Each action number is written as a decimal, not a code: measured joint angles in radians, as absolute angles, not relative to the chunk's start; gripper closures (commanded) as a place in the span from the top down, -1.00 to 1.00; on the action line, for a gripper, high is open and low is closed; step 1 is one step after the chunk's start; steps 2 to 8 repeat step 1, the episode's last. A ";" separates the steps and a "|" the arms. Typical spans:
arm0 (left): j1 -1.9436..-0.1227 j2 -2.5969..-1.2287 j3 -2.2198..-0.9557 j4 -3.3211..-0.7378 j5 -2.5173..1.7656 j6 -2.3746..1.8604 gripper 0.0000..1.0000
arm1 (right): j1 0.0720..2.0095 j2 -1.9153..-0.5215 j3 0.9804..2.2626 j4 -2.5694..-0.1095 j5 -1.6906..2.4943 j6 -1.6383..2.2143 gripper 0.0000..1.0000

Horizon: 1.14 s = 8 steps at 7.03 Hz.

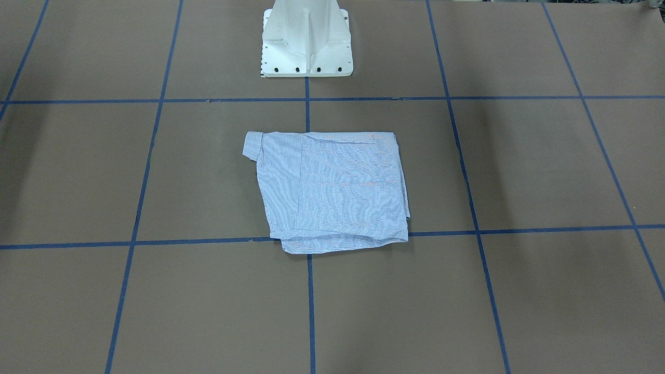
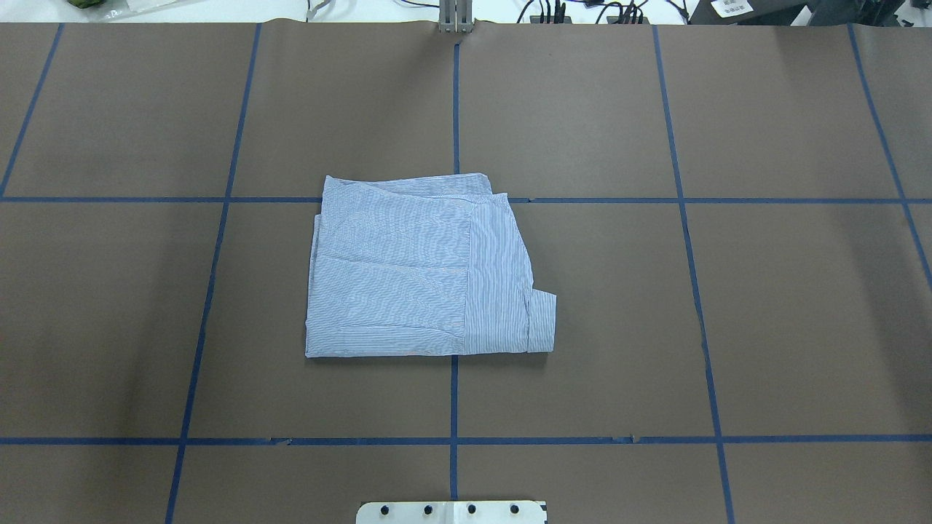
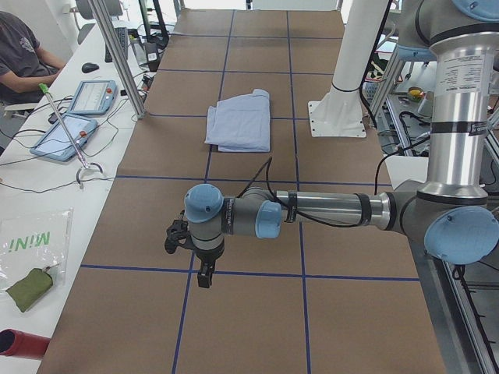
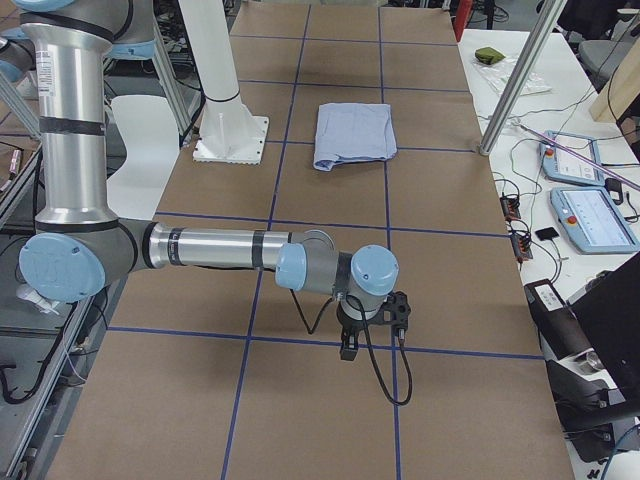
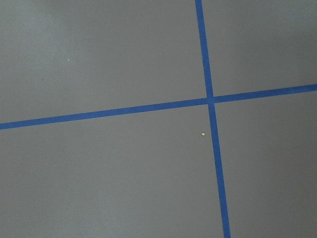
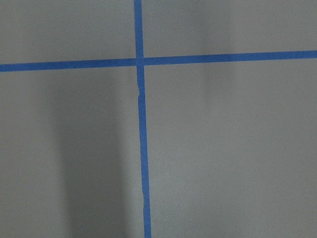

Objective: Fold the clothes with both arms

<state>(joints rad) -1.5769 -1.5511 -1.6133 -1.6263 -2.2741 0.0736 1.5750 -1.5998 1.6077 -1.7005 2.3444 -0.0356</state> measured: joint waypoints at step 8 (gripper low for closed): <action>-1.577 -1.552 -1.616 -1.623 -2.280 0.074 1.00 | 1.580 -1.600 1.607 -1.701 2.346 -0.036 1.00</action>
